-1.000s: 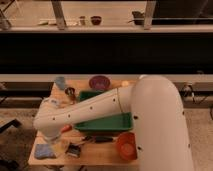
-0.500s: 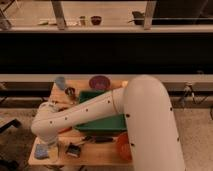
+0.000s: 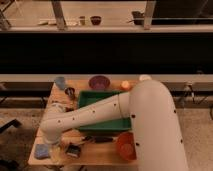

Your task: Place sponge in paper cup

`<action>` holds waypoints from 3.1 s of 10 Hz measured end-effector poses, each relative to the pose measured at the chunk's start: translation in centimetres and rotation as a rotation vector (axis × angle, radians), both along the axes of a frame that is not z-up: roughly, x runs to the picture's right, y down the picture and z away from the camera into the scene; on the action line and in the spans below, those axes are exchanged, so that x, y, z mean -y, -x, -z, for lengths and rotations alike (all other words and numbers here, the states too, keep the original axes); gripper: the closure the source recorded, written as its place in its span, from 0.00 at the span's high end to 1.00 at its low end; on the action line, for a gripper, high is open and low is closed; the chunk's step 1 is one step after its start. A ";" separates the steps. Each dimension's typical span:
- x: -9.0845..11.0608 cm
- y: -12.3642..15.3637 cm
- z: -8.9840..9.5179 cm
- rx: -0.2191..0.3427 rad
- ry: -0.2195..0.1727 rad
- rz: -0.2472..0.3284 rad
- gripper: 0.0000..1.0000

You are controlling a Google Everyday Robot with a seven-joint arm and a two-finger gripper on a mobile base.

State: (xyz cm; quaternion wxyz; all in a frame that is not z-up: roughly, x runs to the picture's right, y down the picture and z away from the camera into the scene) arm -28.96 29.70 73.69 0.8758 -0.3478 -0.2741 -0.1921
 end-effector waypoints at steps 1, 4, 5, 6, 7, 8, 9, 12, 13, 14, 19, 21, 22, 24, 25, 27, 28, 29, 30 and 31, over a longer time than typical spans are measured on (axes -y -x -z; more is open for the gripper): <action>0.0 -0.2 -0.2 0.025 0.009 -0.014 0.80; -0.2 -0.1 -0.4 0.060 0.018 -0.022 0.80; -0.2 -0.1 -0.5 0.063 0.018 -0.023 0.80; -0.3 -0.1 -0.5 0.064 0.018 -0.025 0.80; -0.3 -0.1 -0.6 0.065 0.019 -0.027 0.80; -0.4 -0.1 -0.7 0.066 0.019 -0.026 0.80; -0.4 -0.1 -0.7 0.068 0.019 -0.026 0.80; -0.3 -0.2 -1.0 0.074 0.011 -0.026 0.72; -0.1 -0.5 -1.1 0.073 0.004 -0.029 0.60; 0.0 -0.7 -1.2 0.071 0.000 -0.030 0.51; -0.4 -1.1 -1.8 0.062 -0.004 -0.005 0.07; -0.1 -1.5 -1.3 0.060 -0.025 0.016 0.00; 0.4 -1.5 -0.5 0.064 -0.034 0.015 0.00; 2.1 -1.7 2.0 0.078 -0.064 0.002 0.00; 3.0 -1.8 3.0 0.083 -0.077 -0.007 0.00; 5.7 -2.6 5.7 0.089 -0.118 -0.040 0.00; 7.0 -3.1 6.6 0.089 -0.135 -0.052 0.00; 8.6 -3.9 7.6 0.086 -0.155 -0.066 0.00; 11.1 -5.3 8.7 0.074 -0.183 -0.085 0.00; 13.4 -7.1 9.3 0.056 -0.207 -0.101 0.00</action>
